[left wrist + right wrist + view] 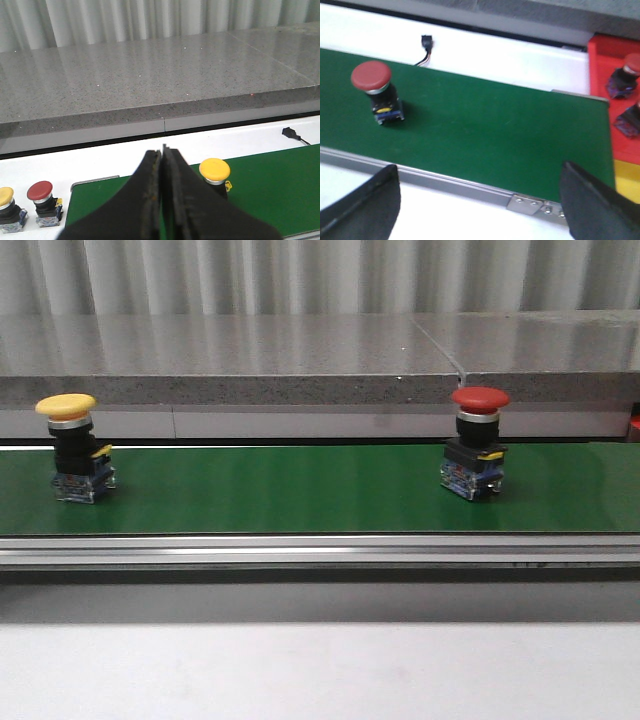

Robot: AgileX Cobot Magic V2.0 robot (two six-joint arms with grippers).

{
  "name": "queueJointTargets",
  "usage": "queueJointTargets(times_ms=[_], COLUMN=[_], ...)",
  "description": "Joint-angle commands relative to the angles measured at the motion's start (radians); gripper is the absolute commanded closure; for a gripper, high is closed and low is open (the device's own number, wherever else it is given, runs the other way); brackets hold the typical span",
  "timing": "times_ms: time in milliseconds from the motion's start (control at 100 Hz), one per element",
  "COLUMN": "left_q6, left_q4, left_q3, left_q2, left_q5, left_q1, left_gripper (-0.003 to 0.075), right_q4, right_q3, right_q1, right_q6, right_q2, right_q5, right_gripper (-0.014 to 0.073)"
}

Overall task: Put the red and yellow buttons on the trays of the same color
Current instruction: 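Grasp the red button arriving at the belt's end with the right gripper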

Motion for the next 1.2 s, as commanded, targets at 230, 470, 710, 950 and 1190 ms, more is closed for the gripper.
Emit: queueJointTargets(times_ms=[230,470,710,950,1190], left_q6=[-0.001,-0.001,-0.001,-0.001,-0.001], left_q4=[-0.017,-0.017,-0.017,-0.017,-0.017], left_q3=[-0.029,-0.029,-0.029,-0.029,-0.029], left_q2=[0.005,0.005,0.005,0.005,0.005], left_q5=[-0.081,-0.081,-0.081,-0.081,-0.081], left_q1=[-0.008,-0.008,-0.008,-0.008,-0.008], left_gripper=[0.074,0.074,0.074,0.074,0.074], right_q4=[0.018,0.018,0.018,0.018,0.018], right_q3=[-0.078,-0.218,-0.324,-0.343,-0.462], right_q1=[0.175,0.199,0.199,0.198,0.128], right_q6=[-0.011,-0.011,-0.011,-0.011,-0.011], right_q2=[0.309,0.552,0.72,0.754,0.743], right_q5=[-0.207,-0.217,-0.216,-0.193,0.03], right_gripper=[-0.0042,-0.0042,-0.0039,0.0331,0.0495])
